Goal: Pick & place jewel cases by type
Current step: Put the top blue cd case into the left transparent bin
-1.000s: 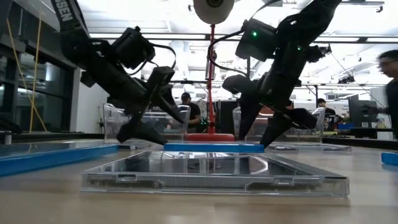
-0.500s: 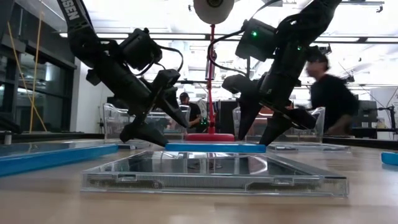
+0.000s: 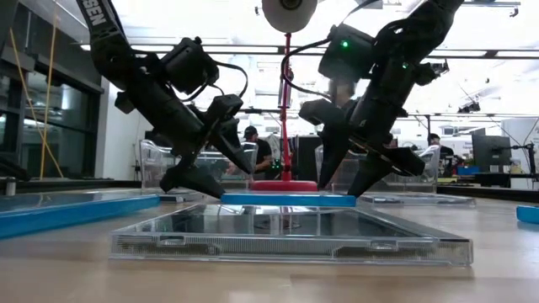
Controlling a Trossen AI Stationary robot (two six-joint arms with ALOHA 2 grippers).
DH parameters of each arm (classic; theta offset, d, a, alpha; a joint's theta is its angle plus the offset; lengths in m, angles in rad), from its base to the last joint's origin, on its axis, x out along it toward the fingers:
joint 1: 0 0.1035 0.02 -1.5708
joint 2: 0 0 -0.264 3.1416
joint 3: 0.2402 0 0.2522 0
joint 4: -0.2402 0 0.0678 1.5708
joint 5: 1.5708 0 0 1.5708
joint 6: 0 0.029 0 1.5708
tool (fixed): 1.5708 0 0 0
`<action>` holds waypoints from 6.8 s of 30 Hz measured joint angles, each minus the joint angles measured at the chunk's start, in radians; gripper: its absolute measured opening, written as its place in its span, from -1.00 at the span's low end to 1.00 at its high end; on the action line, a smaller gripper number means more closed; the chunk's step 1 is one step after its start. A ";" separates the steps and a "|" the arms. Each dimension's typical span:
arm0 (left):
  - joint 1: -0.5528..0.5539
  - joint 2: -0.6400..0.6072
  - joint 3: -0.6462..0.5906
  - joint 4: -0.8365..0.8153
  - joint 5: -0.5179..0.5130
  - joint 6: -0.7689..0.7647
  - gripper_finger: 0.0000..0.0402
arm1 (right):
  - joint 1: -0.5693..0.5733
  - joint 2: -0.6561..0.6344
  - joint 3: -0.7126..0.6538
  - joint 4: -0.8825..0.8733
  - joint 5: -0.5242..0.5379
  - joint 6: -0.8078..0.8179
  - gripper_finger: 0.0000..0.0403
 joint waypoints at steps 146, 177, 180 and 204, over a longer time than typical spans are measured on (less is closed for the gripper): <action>0.230 -0.780 0.005 -0.156 0.222 0.760 0.52 | 0.070 -0.672 0.006 0.073 0.003 -0.621 -0.89; 0.229 -0.757 0.005 0.164 0.397 0.524 0.52 | 0.011 -0.458 0.126 0.241 -0.079 -0.851 -0.89; 0.229 -0.758 0.005 0.169 0.404 0.520 0.52 | -0.004 -0.406 0.171 0.202 -0.100 -0.862 -0.88; 0.229 -0.757 0.005 0.079 0.429 0.578 -0.38 | -0.040 -0.330 0.250 0.140 -0.130 -0.878 -0.87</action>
